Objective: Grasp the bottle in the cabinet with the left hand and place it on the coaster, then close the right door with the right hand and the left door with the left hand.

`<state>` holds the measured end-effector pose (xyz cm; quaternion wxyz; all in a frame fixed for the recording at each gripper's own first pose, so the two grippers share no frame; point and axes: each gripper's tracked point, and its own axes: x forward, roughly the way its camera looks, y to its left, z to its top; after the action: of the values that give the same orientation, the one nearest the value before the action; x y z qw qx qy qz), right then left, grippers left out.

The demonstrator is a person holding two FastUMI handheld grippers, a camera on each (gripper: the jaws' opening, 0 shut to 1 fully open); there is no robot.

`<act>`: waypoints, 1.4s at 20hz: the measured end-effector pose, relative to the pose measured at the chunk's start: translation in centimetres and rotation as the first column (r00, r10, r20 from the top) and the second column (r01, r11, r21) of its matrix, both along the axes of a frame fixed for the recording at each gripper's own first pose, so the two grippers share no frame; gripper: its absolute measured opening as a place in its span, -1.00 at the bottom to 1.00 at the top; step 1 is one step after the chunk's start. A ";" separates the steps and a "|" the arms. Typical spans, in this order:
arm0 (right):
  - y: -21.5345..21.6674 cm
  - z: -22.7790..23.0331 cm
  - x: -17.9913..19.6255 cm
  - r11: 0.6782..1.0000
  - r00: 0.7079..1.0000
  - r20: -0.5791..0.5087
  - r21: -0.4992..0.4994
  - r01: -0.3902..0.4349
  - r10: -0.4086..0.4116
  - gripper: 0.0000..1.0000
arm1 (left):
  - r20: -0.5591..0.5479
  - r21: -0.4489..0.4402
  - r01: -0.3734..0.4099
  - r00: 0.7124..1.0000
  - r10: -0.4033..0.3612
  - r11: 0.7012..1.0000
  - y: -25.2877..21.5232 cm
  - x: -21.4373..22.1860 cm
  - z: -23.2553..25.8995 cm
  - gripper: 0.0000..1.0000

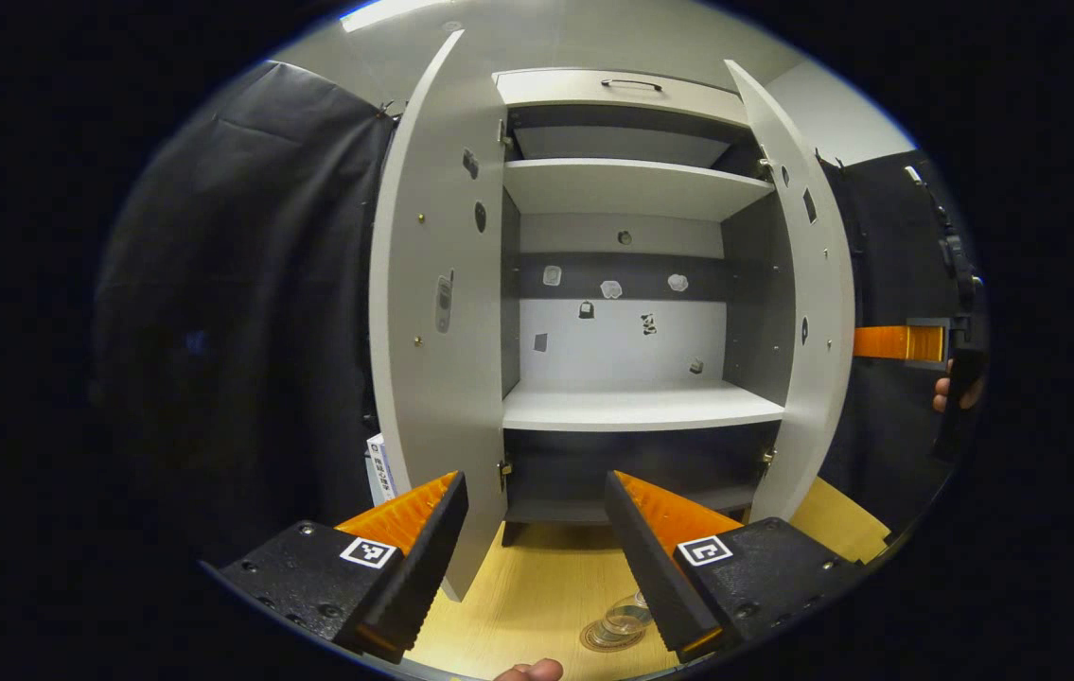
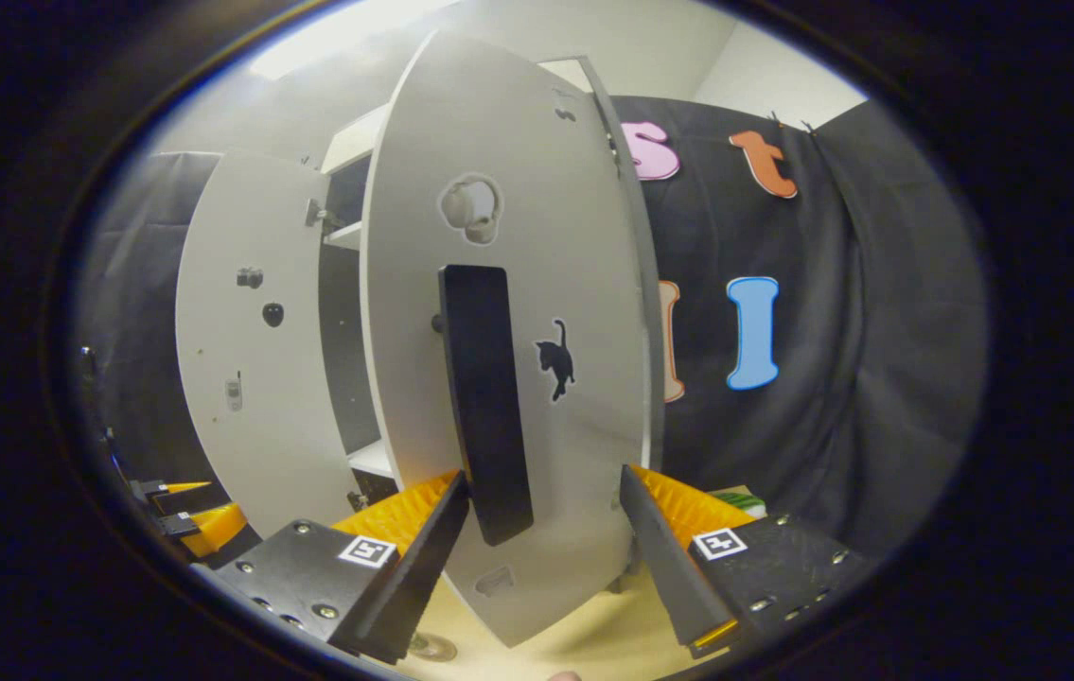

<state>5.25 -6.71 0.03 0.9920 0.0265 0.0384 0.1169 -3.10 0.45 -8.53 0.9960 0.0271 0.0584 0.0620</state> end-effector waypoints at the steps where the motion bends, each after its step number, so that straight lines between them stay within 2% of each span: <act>1: 0.7 -0.1 0.6 1.000 1.000 0.004 -0.003 -0.001 0.001 0.86 | 0.006 -0.002 -0.008 1.000 0.008 1.000 0.5 -0.1 0.3 0.85; 2: 1.8 -0.1 1.3 1.000 1.000 -0.001 -0.005 -0.005 0.005 1.00 | 0.012 -0.004 -0.017 1.000 0.017 1.000 1.1 0.0 0.5 0.85; 7: 5.4 -0.6 4.5 1.000 1.000 0.009 -0.009 0.009 -0.009 1.00 | 0.029 -0.015 -0.057 0.998 0.057 0.998 4.0 -0.6 1.3 0.85; 8: 5.7 -0.5 4.8 1.000 1.000 0.025 -0.021 0.016 -0.015 0.94 | 0.031 -0.016 -0.066 0.997 0.067 0.998 4.7 -0.7 1.5 0.85; 11: 6.9 -0.4 6.0 0.999 0.999 0.045 -0.032 0.030 -0.029 1.00 | 0.039 -0.026 -0.083 0.996 0.084 0.996 6.1 -0.8 1.9 0.83; 12: 7.2 -0.4 6.3 0.999 0.998 0.046 -0.025 0.034 -0.033 0.94 | 0.040 -0.029 -0.086 0.995 0.087 0.996 6.5 -0.7 1.9 0.83; 13: 7.5 -0.5 6.7 0.999 0.998 0.044 -0.020 0.038 -0.037 1.00 | 0.040 -0.031 -0.088 0.995 0.089 0.996 6.9 -0.6 1.9 0.80; 28: 9.8 -0.6 11.1 0.990 0.991 0.074 -0.071 0.120 -0.115 1.00 | 0.061 -0.050 -0.081 0.995 0.084 0.995 11.5 0.7 3.2 0.84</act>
<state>16.36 3.07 -0.57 0.9982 -0.0127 0.0068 0.0575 -2.43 11.98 -5.33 0.9943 -0.0011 0.0295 0.1024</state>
